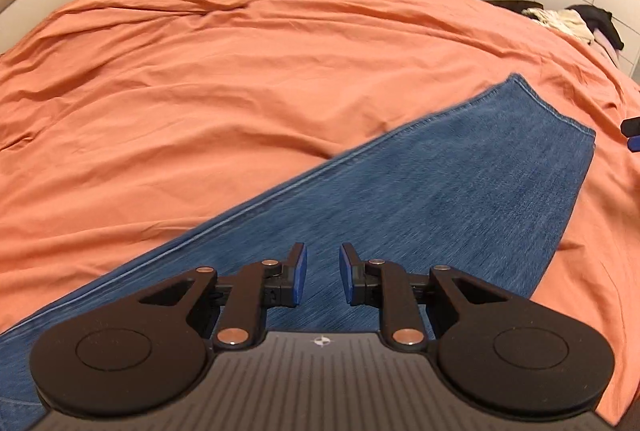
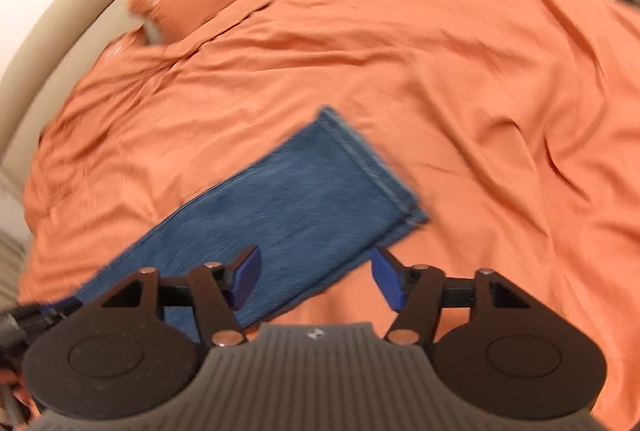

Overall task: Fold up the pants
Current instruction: 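Open both tools and smooth the folded jeans flat, then grasp the leg hem of the jeans with the right tool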

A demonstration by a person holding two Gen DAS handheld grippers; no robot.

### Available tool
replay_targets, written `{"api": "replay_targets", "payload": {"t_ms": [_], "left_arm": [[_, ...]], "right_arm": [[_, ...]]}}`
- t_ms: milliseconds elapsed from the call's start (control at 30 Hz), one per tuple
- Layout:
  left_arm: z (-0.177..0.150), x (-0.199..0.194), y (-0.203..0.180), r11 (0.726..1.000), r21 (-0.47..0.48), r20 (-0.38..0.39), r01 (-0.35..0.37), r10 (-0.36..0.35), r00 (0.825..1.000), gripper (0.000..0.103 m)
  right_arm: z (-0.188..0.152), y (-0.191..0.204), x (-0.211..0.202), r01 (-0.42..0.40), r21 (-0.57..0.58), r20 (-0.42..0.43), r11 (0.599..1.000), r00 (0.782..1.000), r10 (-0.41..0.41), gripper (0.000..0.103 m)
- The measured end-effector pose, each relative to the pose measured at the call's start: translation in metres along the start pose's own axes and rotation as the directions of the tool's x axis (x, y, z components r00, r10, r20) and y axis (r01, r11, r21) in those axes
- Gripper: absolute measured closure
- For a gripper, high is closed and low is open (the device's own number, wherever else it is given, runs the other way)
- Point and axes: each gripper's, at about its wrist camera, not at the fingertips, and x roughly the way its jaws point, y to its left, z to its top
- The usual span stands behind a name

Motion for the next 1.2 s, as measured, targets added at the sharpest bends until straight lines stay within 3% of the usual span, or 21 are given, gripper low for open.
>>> {"api": "replay_targets", "payload": {"t_ms": [333,500,667,967,1200], "left_arm": [[0.010,0.061,-0.002,0.999,-0.041,-0.014,0.028,-0.028,1.000,0.078],[0.016,0.093,0.006,0.997,-0.075,-0.020,0.010,-0.011,1.000,0.078],[0.022,0.112,0.013,0.990,-0.139,-0.007,0.007,-0.008,1.000,0.078],[0.020,0.074,0.016,0.993,-0.112,0.059,-0.031,0.038,0.998,0.082],[-0.001,0.018,0.061,0.985,-0.159,0.074,-0.071,0.084,0.994,0.082]], "right_arm": [[-0.003,-0.056,0.069,-0.090,0.223,-0.029,0.971,0.995,0.099,0.047],[-0.004,-0.078,0.083,-0.144,0.309,0.023,0.940,0.989,0.144,0.062],[-0.002,-0.089,0.089,-0.166,0.344,0.048,0.924,0.986,0.159,0.088],[0.011,-0.059,0.061,-0.164,0.219,0.103,0.962,0.984,0.144,0.098],[0.028,0.016,0.009,-0.173,0.010,0.200,0.985,0.965,0.168,0.101]]}}
